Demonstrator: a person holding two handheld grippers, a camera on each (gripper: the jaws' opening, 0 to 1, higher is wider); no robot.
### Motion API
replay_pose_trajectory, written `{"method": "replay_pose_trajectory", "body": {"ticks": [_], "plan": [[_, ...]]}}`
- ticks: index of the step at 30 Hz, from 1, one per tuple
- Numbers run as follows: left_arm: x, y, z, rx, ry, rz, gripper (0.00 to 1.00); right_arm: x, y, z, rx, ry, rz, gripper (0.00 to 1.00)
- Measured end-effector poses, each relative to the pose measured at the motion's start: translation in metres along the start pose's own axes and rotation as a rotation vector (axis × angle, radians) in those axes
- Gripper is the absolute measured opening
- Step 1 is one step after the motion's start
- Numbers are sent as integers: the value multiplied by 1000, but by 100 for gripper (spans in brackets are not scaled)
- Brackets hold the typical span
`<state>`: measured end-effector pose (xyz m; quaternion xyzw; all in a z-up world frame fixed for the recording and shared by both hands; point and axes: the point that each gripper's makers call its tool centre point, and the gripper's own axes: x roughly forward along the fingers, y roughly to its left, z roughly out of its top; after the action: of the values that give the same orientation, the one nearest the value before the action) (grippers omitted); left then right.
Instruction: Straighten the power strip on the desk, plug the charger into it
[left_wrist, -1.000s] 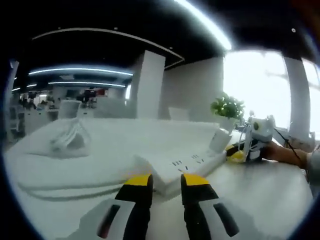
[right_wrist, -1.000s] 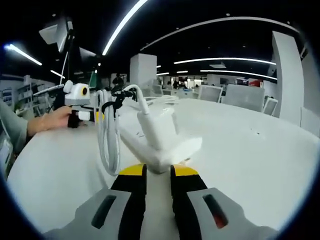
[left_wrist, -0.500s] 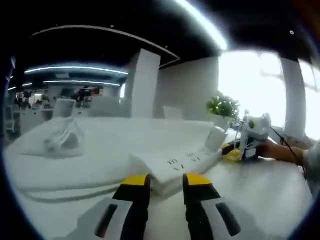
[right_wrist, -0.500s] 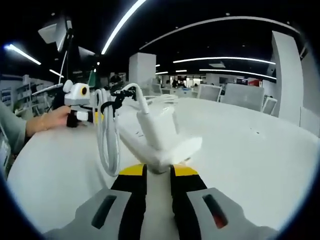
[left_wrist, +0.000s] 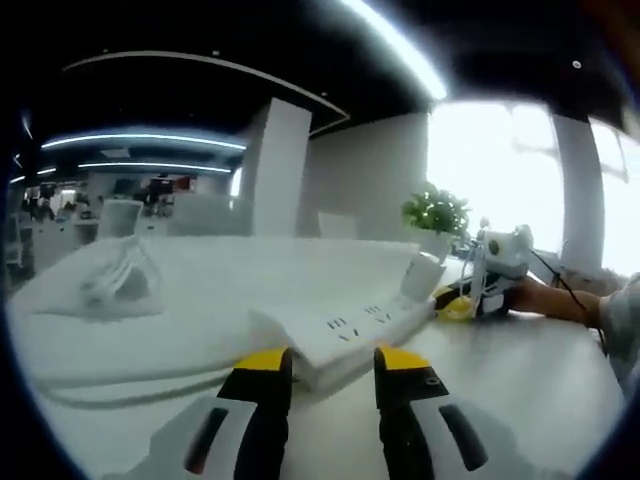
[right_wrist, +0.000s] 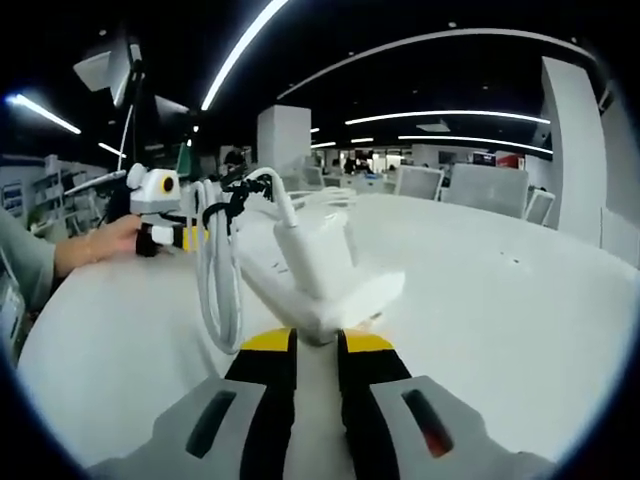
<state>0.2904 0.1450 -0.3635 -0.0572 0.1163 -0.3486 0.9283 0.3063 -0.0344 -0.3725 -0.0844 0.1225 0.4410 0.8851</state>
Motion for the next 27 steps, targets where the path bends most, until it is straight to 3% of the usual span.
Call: {"method": "replay_pose_trajectory", "body": {"ticks": [12,27], "plan": [[2,-6,-2,21,13,-23,31,-12,-2,-5,10,12,17,9],[1,-20,-5,60,37,-48,27,-31,3,-10,8,11,4,9]]}}
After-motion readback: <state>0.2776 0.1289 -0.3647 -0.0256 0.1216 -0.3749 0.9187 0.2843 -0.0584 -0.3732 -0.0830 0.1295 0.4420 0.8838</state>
